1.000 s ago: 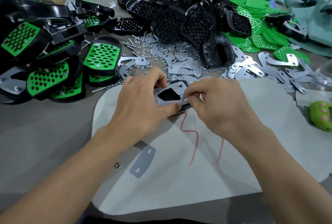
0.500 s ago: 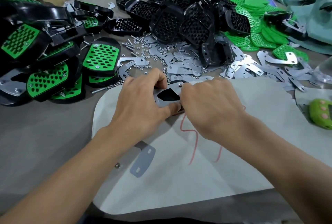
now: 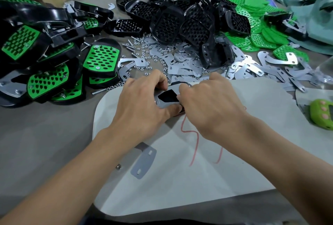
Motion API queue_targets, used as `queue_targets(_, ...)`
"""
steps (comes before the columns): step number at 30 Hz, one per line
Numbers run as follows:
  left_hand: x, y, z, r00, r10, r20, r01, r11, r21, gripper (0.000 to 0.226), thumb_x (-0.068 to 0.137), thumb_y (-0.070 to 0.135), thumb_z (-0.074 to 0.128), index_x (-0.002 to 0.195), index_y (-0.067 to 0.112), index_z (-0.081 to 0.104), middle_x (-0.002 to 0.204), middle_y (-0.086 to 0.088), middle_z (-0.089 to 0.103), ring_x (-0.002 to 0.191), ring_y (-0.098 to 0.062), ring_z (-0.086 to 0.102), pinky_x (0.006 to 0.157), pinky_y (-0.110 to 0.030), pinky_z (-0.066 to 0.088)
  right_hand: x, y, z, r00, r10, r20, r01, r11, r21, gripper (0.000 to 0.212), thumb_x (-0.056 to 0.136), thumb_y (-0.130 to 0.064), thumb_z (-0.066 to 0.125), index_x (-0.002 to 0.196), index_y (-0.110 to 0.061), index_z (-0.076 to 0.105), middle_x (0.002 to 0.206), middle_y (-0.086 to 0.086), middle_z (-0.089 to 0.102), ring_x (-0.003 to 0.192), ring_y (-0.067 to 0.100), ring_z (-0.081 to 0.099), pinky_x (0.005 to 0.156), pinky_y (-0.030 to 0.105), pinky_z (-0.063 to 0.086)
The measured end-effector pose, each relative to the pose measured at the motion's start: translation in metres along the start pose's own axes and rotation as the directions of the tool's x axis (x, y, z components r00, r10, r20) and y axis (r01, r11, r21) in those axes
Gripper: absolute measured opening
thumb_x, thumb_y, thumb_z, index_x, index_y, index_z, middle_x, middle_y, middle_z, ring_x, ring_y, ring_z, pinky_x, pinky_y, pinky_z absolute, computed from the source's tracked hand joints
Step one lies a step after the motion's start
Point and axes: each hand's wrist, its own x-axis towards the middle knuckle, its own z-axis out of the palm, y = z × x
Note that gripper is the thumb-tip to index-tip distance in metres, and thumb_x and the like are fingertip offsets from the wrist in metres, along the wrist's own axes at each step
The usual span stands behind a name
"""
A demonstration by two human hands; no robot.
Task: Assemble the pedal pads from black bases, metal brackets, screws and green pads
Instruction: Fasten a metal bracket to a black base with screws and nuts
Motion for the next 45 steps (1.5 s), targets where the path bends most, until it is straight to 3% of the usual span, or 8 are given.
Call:
queue_targets(7, 0.000, -0.001, 0.001, 1.000, 0.018, -0.013, -0.018, 1.000, 0.024, 0.054, 0.065, 0.058, 0.085, 0.090, 0.035, 0.044, 0.081, 0.021, 0.054, 0.096, 0.015, 0.042, 0.076, -0.012, 0.030, -0.005, 0.006, -0.009, 0.999, -0.041, 0.022, 0.038, 0.993, 0.116, 0.018, 0.082, -0.008, 0.045, 0.078, -0.022, 0.033, 0.059, -0.005, 0.031, 0.052, 0.017, 0.024, 0.071, 0.036, 0.022)
queue_targets(14, 0.001, 0.001, 0.001, 1.000, 0.006, -0.019, -0.006, 1.000, 0.007, 0.050, 0.061, 0.071, 0.066, 0.089, 0.035, 0.044, 0.080, 0.023, 0.053, 0.093, 0.021, 0.040, 0.078, -0.008, 0.029, -0.002, 0.006, -0.009, 1.000, 0.002, -0.012, -0.002, 1.000, 0.019, 0.029, 0.088, -0.016, 0.050, 0.071, -0.022, 0.027, 0.056, -0.004, 0.030, 0.049, 0.021, 0.030, 0.066, 0.036, 0.022)
queue_targets(17, 0.001, -0.001, 0.001, 1.000, 0.008, 0.001, -0.008, 1.000, 0.003, 0.052, 0.060, 0.073, 0.065, 0.089, 0.036, 0.043, 0.081, 0.021, 0.055, 0.088, 0.008, 0.048, 0.078, -0.013, 0.029, -0.003, 0.006, -0.006, 1.000, -0.001, -0.005, 0.002, 0.992, 0.123, 0.024, 0.082, -0.008, 0.048, 0.080, -0.023, 0.030, 0.059, -0.006, 0.031, 0.053, 0.019, 0.028, 0.070, 0.035, 0.020)
queue_targets(23, 0.001, -0.002, 0.001, 1.000, 0.011, 0.011, -0.011, 1.000, 0.006, 0.052, 0.062, 0.073, 0.067, 0.090, 0.037, 0.042, 0.085, 0.019, 0.058, 0.081, -0.010, 0.048, 0.072, -0.023, 0.028, -0.001, 0.003, -0.009, 0.999, -0.038, 0.018, 0.037, 0.996, 0.081, 0.027, 0.078, -0.006, 0.047, 0.067, -0.020, 0.027, 0.057, -0.003, 0.032, 0.050, 0.018, 0.028, 0.073, 0.035, 0.022)
queue_targets(27, 0.001, -0.002, 0.001, 1.000, 0.002, -0.003, -0.002, 1.000, 0.008, 0.053, 0.062, 0.076, 0.065, 0.090, 0.037, 0.044, 0.084, 0.020, 0.057, 0.093, 0.008, 0.043, 0.071, -0.014, 0.029, -0.003, 0.009, -0.006, 1.000, -0.028, -0.012, 0.029, 0.997, 0.066, 0.034, 0.094, -0.017, 0.045, 0.069, -0.024, 0.024, 0.060, -0.004, 0.033, 0.051, 0.018, 0.025, 0.070, 0.035, 0.019)
queue_targets(32, 0.000, -0.002, 0.002, 0.999, 0.033, -0.042, -0.032, 0.999, 0.017, 0.051, 0.064, 0.060, 0.080, 0.089, 0.034, 0.045, 0.080, 0.023, 0.055, 0.093, 0.022, 0.038, 0.069, -0.017, 0.028, -0.004, 0.014, -0.010, 0.995, -0.084, 0.048, 0.075, 0.982, 0.173, 0.025, 0.084, -0.007, 0.042, 0.081, -0.025, 0.025, 0.064, -0.006, 0.035, 0.053, 0.015, 0.027, 0.070, 0.035, 0.020)
queue_targets(39, 0.000, -0.002, 0.001, 0.999, 0.025, -0.020, -0.024, 0.999, 0.024, 0.052, 0.066, 0.060, 0.082, 0.090, 0.034, 0.044, 0.083, 0.020, 0.056, 0.094, 0.011, 0.044, 0.073, -0.019, 0.027, -0.001, 0.006, -0.019, 0.994, -0.091, 0.054, 0.087, 0.994, 0.058, 0.028, 0.080, -0.006, 0.047, 0.067, -0.020, 0.026, 0.061, 0.000, 0.032, 0.051, 0.019, 0.027, 0.070, 0.035, 0.024)
queue_targets(45, -0.001, -0.001, 0.001, 0.999, 0.011, -0.030, -0.011, 1.000, 0.009, 0.050, 0.065, 0.060, 0.080, 0.090, 0.034, 0.045, 0.083, 0.022, 0.056, 0.093, 0.022, 0.038, 0.072, -0.016, 0.029, -0.008, 0.015, -0.005, 0.999, -0.026, -0.030, 0.030, 0.992, 0.124, 0.024, 0.091, -0.013, 0.052, 0.084, -0.024, 0.031, 0.063, -0.005, 0.038, 0.062, 0.028, 0.041, 0.056, 0.034, 0.017)
